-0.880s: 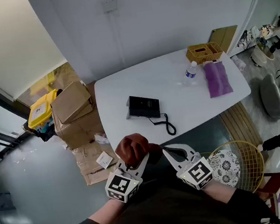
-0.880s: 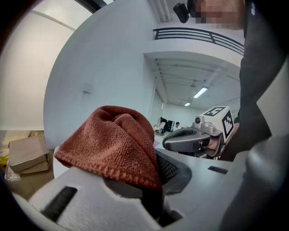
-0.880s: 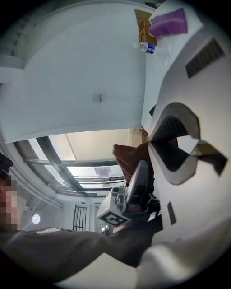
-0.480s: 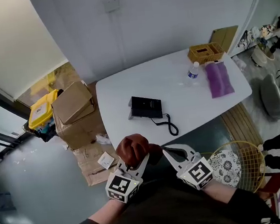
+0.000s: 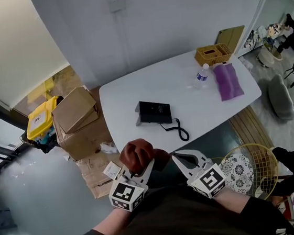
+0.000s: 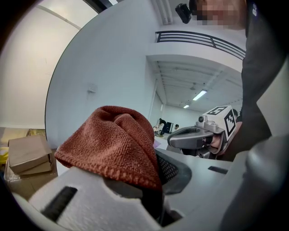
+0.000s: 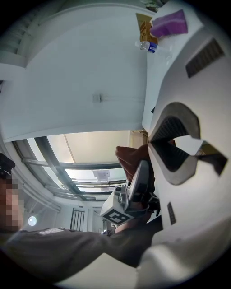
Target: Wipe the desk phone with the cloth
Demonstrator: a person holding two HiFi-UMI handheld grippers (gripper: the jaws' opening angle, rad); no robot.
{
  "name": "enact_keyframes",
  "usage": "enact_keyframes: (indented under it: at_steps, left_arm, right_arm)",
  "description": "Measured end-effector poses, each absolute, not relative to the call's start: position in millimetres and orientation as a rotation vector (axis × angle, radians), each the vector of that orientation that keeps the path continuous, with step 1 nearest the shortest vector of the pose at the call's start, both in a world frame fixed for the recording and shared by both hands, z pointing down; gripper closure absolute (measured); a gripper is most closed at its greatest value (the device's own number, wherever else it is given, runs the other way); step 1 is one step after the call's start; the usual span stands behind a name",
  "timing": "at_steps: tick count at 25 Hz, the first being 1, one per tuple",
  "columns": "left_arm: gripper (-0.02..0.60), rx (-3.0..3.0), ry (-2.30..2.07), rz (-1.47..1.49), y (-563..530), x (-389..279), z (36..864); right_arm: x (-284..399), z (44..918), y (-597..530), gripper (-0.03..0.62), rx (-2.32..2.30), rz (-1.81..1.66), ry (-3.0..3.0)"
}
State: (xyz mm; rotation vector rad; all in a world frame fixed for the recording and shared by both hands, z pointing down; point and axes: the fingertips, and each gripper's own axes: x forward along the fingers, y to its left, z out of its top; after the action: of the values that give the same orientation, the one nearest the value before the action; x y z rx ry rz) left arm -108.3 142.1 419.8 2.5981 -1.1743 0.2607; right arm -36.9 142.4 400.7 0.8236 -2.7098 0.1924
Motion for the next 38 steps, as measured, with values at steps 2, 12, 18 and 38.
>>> enact_keyframes:
  at_steps: [2, 12, 18, 38]
  left_arm:
    - [0.525, 2.592, -1.172, 0.247, 136, -116, 421]
    - [0.525, 2.507, -1.305, 0.264, 63, -148, 435]
    - [0.525, 2.391, -1.493, 0.356, -12, -174, 454]
    - [0.525, 2.138, -1.606, 0.628, -162, -223, 588]
  right_arm:
    - [-39, 401, 141, 0.568, 0.851, 0.193, -2.699]
    - [-39, 418, 90, 0.568, 0.844, 0.253, -2.69]
    - [-34, 430, 19, 0.568, 0.726, 0.278, -2.745]
    - [-7, 500, -76, 0.568, 0.544, 0.452, -2.653]
